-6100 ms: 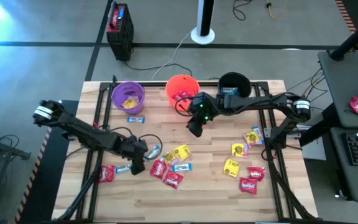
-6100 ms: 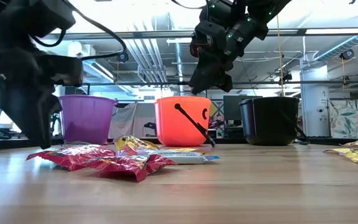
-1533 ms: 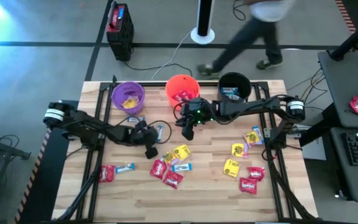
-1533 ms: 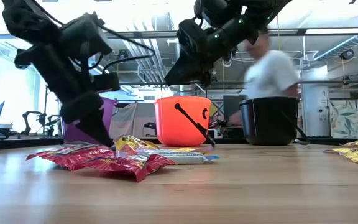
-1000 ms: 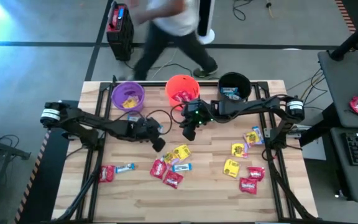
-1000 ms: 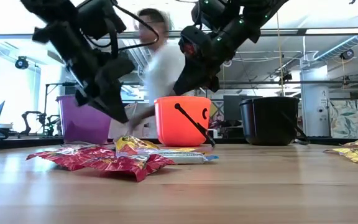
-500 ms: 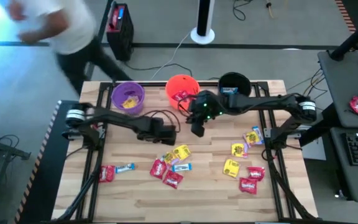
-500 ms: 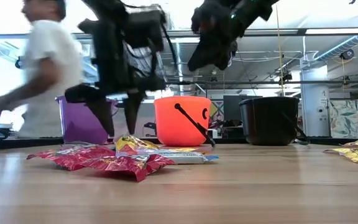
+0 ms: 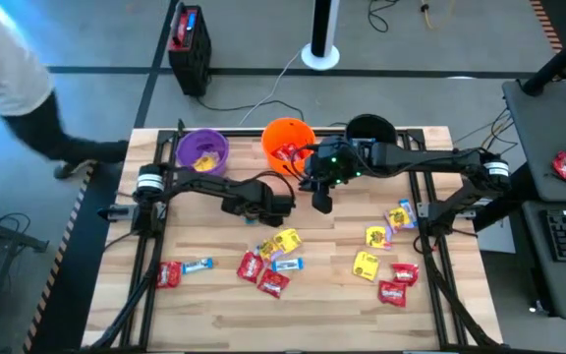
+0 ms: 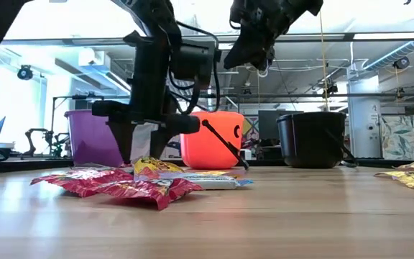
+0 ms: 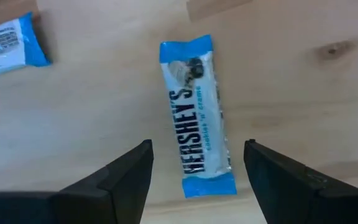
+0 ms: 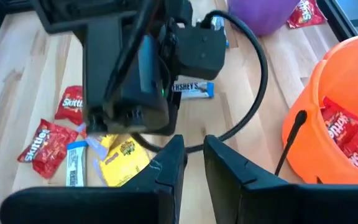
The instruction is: Sort candy by brand, put in halloween buckets
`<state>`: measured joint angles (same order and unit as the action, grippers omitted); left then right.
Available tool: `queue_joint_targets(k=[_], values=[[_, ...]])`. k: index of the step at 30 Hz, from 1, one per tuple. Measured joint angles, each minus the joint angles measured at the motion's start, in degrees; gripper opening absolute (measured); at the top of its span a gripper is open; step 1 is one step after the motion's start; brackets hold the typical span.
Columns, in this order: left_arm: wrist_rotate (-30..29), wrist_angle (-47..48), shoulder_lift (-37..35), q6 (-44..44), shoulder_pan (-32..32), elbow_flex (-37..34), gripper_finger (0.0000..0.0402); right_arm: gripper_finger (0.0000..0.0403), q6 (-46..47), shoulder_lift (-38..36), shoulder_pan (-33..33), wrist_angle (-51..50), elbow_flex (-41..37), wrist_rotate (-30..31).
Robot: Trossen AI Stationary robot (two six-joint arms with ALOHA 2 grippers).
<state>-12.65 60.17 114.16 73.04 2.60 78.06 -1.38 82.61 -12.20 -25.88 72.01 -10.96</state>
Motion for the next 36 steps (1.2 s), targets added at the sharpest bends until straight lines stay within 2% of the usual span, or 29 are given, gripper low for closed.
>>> queue_joint_targets(k=[3, 7, 15, 18, 25, 36], values=[[-0.1, -3.2, -1.1, -0.8, 0.6, -1.3, 0.0235, 0.0052, -0.3, 0.0, -0.5, -0.5, 0.0, 0.0], [3.0, -6.9, -1.1, -0.9, 1.2, -4.5, 0.0235, 0.0052, -0.8, 0.0, -1.6, -0.4, 0.0, 0.0], [2.2, -13.2, -1.5, -1.5, 1.1, -9.5, 0.0226, 0.0052, -1.5, 0.0, -2.9, -0.4, -0.1, 0.0], [2.5, -14.4, -1.6, -1.6, 1.1, -10.6, 0.0194, 0.0052, -1.6, 0.0, -3.4, -0.4, -0.1, 0.0], [2.8, -14.6, -1.6, -3.3, 1.1, -10.9, 0.0075, 0.0052, -1.7, 0.0, -3.7, -0.4, -0.1, 0.5], [3.1, -14.1, -4.0, -6.6, 1.0, -11.3, 0.0072, 0.0052, -1.6, 0.0, -3.8, -0.4, -0.6, 0.5]])
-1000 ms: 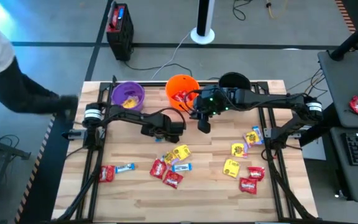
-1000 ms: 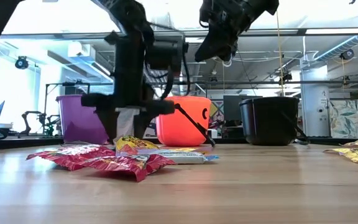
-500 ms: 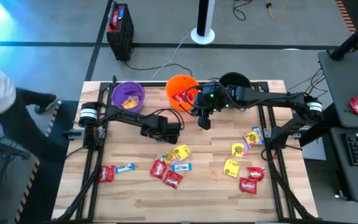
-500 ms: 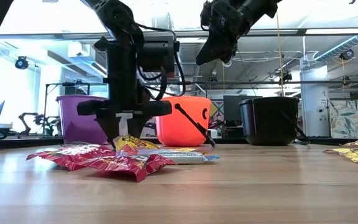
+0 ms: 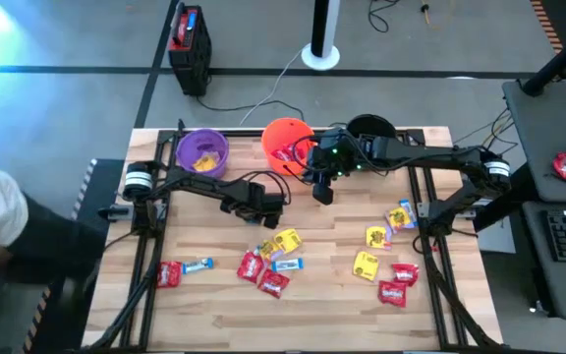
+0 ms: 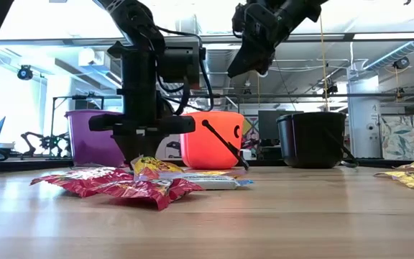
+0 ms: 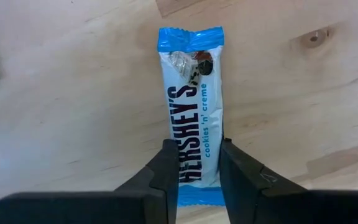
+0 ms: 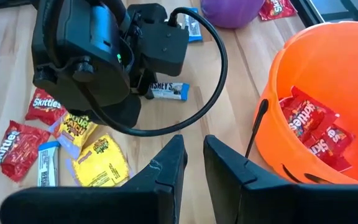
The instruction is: Sort candy by brand, put in halloween buckets
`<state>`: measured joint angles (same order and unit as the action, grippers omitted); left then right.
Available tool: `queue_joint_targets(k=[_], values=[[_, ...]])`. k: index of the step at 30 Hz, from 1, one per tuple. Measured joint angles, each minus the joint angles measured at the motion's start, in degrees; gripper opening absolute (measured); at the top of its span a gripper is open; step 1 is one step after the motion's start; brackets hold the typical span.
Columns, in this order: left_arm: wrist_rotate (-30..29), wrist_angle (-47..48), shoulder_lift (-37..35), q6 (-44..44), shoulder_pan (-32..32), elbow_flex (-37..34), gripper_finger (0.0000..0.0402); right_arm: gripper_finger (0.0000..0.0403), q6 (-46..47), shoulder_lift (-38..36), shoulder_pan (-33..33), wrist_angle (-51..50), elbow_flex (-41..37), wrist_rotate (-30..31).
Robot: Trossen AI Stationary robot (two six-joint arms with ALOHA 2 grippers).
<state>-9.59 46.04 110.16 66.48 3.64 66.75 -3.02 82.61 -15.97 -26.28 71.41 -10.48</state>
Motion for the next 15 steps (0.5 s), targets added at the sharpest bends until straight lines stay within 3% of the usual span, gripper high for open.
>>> queue_joint_targets(k=[10, 15], values=[[0.2, 0.5, -3.0, -1.5, -0.2, -0.3, 0.0068, 0.0052, 0.5, 0.0, 0.0, 0.0, -0.3, 0.0], [0.1, 0.5, -3.7, -2.0, -0.3, -0.2, 0.0035, 0.0052, 1.0, 0.0, 0.0, 0.0, -0.3, 0.0]])
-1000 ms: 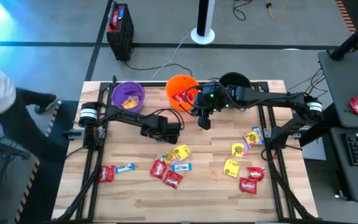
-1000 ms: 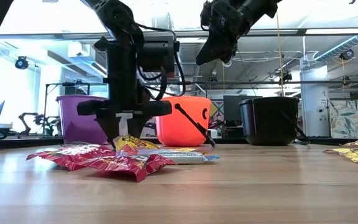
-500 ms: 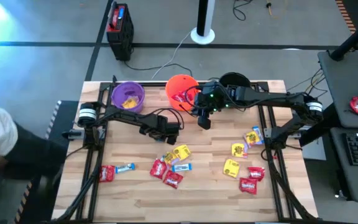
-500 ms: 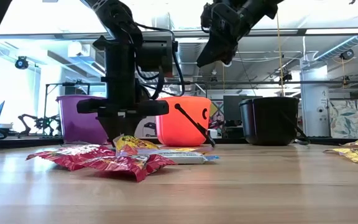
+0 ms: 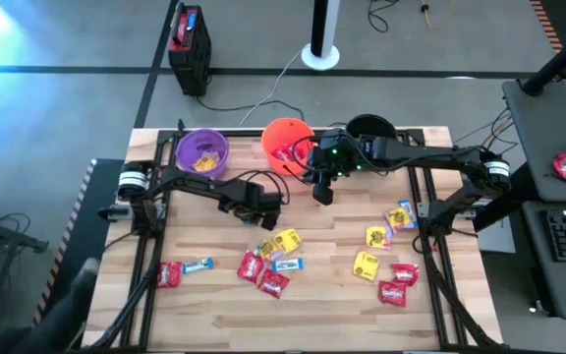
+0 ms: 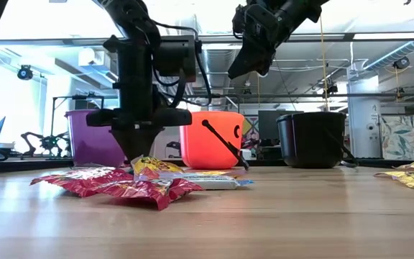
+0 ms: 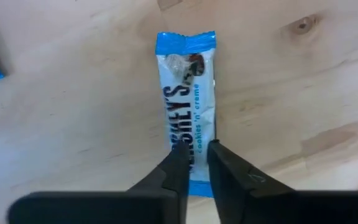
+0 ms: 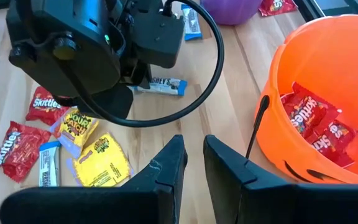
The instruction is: Sort candy by brand, put in halloween buckets
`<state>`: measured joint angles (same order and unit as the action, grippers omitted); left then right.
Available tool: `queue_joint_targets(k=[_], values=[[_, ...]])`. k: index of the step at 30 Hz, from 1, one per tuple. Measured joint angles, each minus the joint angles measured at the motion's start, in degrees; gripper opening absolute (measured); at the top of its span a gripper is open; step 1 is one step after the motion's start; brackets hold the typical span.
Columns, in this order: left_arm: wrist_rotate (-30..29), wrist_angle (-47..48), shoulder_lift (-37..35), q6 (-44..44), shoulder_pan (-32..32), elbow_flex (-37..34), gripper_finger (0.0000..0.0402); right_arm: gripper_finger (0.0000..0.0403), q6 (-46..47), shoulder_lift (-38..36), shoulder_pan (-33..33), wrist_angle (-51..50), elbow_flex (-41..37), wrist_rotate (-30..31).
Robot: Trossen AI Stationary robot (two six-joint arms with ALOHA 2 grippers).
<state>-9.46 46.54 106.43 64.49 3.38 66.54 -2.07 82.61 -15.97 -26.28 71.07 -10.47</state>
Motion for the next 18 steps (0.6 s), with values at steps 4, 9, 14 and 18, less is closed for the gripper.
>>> queue_joint_targets(k=[4, 9, 14, 18], values=[[0.0, 0.0, 0.0, -0.5, 0.0, 0.0, 0.0003, 0.0052, 0.1, 0.0, 0.0, 0.0, 0.0, 0.0], [-0.2, 0.3, 0.0, -2.0, 0.0, -0.1, 0.0008, 0.0052, 0.1, 0.0, 0.0, 0.0, 0.0, 0.0], [0.2, 0.1, 0.0, -5.7, -0.1, -0.1, 0.0000, 0.0052, 0.1, 0.0, 0.0, 0.0, -0.1, 0.0], [1.5, 0.0, -1.1, -8.3, -0.2, -0.1, 0.0000, 0.0052, -0.2, 0.0, 0.0, 0.0, -0.1, 0.0]])
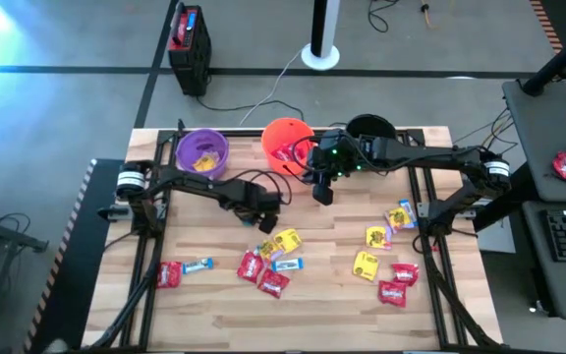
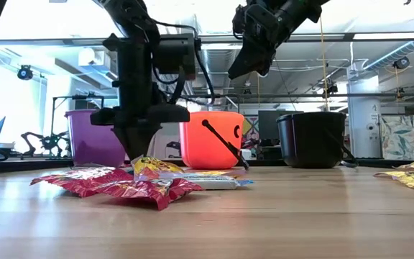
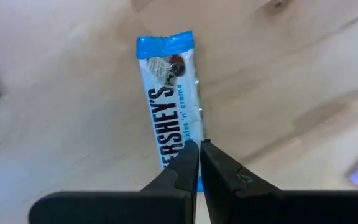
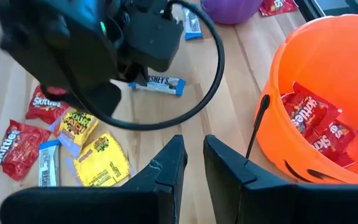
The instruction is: Sort candy by brand, put in halloween buckets
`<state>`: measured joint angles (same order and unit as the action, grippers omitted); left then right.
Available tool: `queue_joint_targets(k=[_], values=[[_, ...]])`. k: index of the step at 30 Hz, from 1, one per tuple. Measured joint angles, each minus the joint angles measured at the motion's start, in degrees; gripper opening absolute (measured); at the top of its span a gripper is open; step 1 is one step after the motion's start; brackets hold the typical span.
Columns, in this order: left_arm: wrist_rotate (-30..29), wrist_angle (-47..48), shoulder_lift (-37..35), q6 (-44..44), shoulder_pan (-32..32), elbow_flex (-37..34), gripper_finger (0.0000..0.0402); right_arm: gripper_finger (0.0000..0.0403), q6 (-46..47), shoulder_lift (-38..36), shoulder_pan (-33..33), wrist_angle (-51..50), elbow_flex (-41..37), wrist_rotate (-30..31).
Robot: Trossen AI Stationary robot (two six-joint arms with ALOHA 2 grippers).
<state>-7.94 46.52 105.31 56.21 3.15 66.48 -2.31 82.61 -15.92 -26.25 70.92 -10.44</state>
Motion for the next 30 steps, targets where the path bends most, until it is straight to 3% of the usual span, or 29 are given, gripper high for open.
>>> queue_joint_targets(k=[17, 20, 24, 28, 30], values=[[0.0, -1.3, -14.1, -6.6, -0.1, -1.3, 0.0000, 0.0052, 3.3, 0.0, 0.0, 3.0, -4.3, 0.0], [-0.1, -4.7, -16.5, -15.5, -0.8, -2.3, 0.0000, 0.0052, 7.0, 0.0, 0.0, 4.1, -5.1, -0.1], [0.0, -14.8, -20.3, -26.7, -3.2, -8.6, 0.0000, 0.0052, 13.8, 0.0, 0.9, 5.4, -5.0, -0.1], [-1.1, -25.3, -24.7, -26.8, -4.3, -18.4, 0.0000, 0.0052, 17.4, 0.0, 3.3, 8.5, -5.1, 0.5], [-2.5, -27.7, -25.5, -24.6, -4.1, -22.5, 0.0000, 0.0052, 20.7, 0.5, 4.5, 10.3, -5.3, 3.8]])
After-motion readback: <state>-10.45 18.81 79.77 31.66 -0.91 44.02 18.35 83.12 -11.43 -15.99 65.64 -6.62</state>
